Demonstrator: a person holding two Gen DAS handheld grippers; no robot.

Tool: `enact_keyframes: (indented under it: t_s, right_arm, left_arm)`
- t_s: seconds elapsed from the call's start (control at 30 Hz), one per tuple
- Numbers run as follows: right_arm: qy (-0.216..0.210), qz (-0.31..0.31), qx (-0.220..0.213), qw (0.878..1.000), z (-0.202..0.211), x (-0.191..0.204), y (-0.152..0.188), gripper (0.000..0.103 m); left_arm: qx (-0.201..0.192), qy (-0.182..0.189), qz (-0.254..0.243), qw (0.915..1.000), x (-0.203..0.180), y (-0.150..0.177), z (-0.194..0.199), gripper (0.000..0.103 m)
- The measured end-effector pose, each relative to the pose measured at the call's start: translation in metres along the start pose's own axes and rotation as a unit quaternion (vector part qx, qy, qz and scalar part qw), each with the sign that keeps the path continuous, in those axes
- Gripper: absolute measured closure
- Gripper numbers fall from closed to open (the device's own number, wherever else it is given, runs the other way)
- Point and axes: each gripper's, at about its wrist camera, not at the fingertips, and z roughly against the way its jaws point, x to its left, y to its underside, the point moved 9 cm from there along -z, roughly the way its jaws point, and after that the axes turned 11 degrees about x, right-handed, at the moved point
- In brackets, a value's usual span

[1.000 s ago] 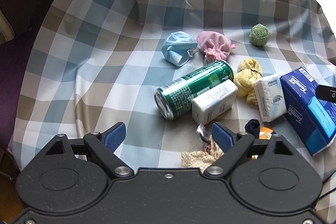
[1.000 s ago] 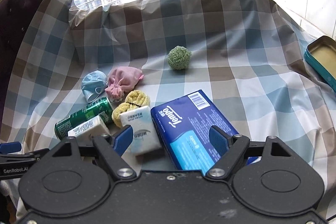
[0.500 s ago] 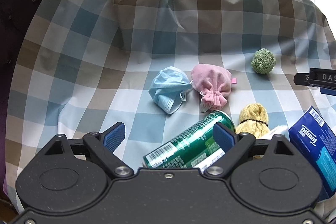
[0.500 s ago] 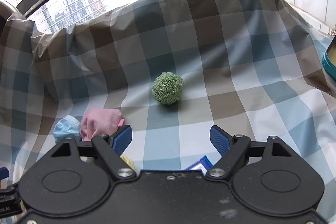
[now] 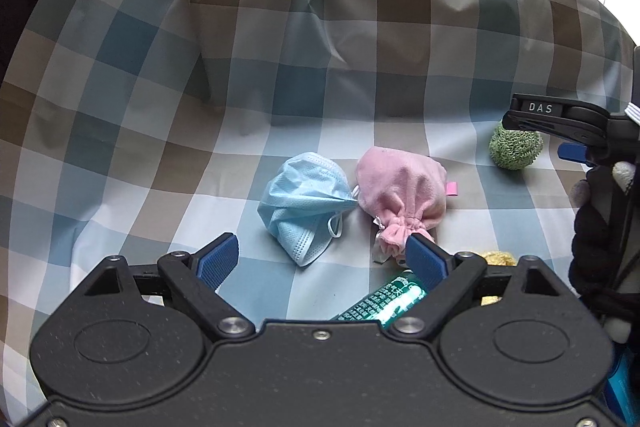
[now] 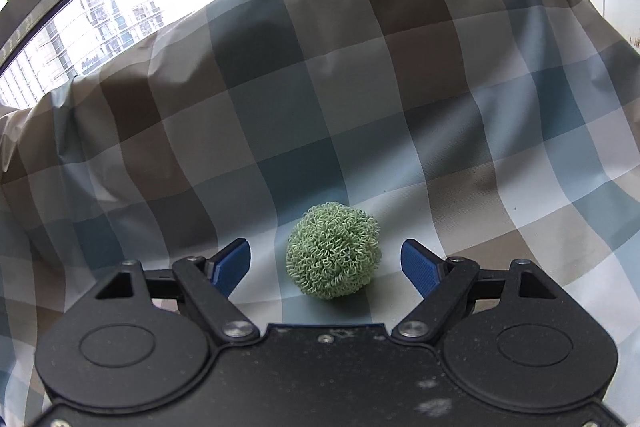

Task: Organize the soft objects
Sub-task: 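Grasp the green knitted ball with right tool while left grasps pink pouch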

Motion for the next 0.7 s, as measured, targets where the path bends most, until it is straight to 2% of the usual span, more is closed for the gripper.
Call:
enact_keyframes:
  t_s: [0.2, 0.37, 0.43, 0.53, 0.7]
  right_arm:
    - [0.007, -0.007, -0.005, 1.0, -0.017, -0.004, -0.002, 0.02]
    - [0.018, -0.001, 0.046, 0.999, -0.042, -0.002, 0.003, 0.022]
    - [0.012, -0.006, 0.055, 0.998, -0.047, -0.002, 0.004, 0.029]
    - [-0.007, -0.011, 0.061, 0.998, -0.05, -0.002, 0.004, 0.047]
    - [-0.021, -0.027, 0.04, 0.999, -0.042, -0.006, 0.002, 0.052]
  left_arm:
    - [-0.005, -0.004, -0.021, 0.9998, -0.014, -0.009, -0.012, 0.013]
    - [0.003, 0.006, -0.022, 0.9997, -0.023, -0.013, -0.025, 0.013]
    - [0.006, 0.003, -0.024, 0.9997, -0.027, -0.015, -0.031, 0.013]
    - [0.01, -0.002, -0.032, 0.9994, -0.035, -0.017, -0.039, 0.013]
    - [0.012, -0.01, -0.044, 0.9989, -0.049, -0.026, -0.052, 0.013]
